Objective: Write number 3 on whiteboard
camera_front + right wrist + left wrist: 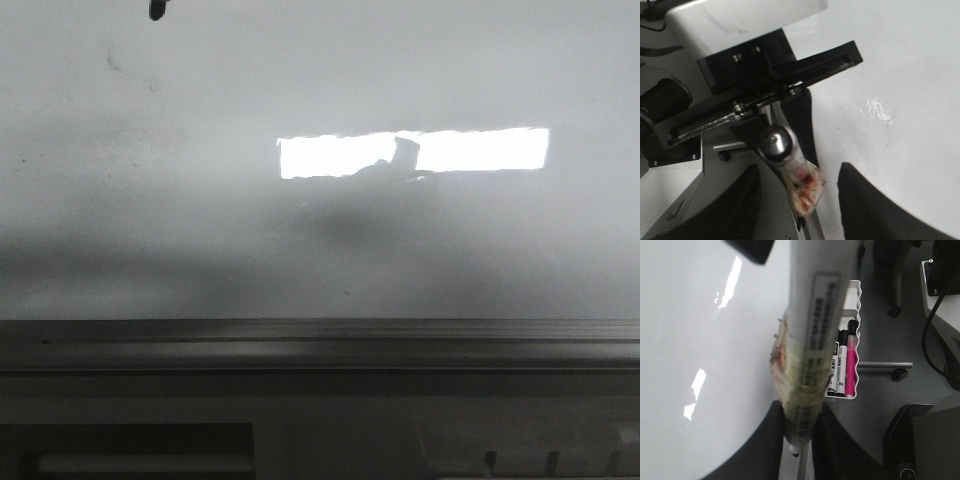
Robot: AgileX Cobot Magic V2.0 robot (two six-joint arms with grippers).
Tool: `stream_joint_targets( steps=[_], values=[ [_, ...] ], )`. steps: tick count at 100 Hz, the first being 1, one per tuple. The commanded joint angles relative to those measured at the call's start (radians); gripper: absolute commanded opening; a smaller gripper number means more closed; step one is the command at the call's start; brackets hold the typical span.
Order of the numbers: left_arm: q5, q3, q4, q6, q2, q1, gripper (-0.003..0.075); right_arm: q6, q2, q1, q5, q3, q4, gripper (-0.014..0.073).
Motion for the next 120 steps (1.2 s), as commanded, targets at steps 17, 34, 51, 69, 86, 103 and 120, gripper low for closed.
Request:
stream_joint_targets(
  steps=[17, 34, 51, 69, 86, 103, 120],
  values=[
    [-0.030, -0.036, -0.035, -0.002, -0.014, -0.009, -0.0021, -0.021, 0.009, 0.024, -0.123, -0.035, 0.071, 0.0403],
    [-0.030, -0.036, -0.035, -0.002, -0.014, -0.009, -0.0021, -0.021, 0.026, 0.024, -0.109, -0.035, 0.151, 0.0399],
    [-0.030, -0.036, -0.038, -0.002, -0.014, -0.009, -0.0021, -0.021, 0.064, 0.024, -0.061, -0.035, 0.188, 0.0367],
    [-0.029, -0.036, -0.038, -0.002, -0.014, -0.009, -0.0021, -0.021, 0.084, 0.024, -0.038, -0.035, 0.190, 0.0142],
    [-0.054, -0.037, -0.038, -0.081, -0.022, -0.009, 0.0030, -0.021, 0.086, 0.024, -0.038, -0.035, 0.190, -0.0064],
    [-0.119, -0.037, -0.012, -0.189, -0.078, -0.007, 0.0382, -0.051, 0.084, 0.022, -0.103, -0.042, 0.184, -0.0064],
    [-0.164, -0.037, 0.093, -0.317, -0.172, -0.005, 0.0575, -0.065, 0.086, 0.020, -0.267, -0.104, 0.076, -0.0064]
  ],
)
